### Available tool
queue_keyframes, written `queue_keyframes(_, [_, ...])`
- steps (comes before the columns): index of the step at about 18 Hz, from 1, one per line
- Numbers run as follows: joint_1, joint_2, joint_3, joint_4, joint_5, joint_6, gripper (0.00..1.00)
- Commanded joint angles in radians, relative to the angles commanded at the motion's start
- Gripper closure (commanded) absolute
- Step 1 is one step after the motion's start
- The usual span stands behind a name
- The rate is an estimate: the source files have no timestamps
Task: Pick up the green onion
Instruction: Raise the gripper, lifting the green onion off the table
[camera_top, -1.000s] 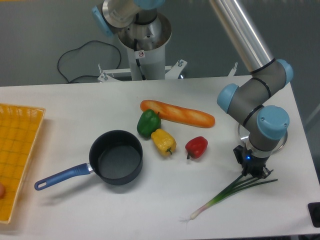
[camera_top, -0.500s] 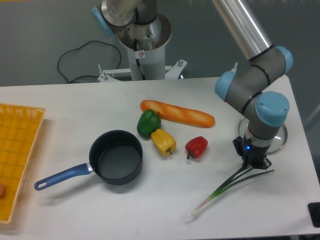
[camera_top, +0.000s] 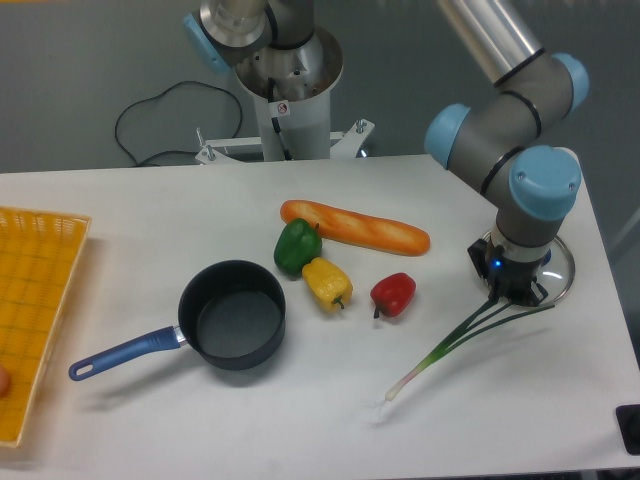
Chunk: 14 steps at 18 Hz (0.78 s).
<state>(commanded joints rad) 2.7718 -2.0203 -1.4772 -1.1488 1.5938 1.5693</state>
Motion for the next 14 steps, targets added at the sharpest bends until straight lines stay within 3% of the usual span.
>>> queue_keyframes(14, [0.008, 0.041, 0.014, -0.037, 0.051, -0.005, 0.89])
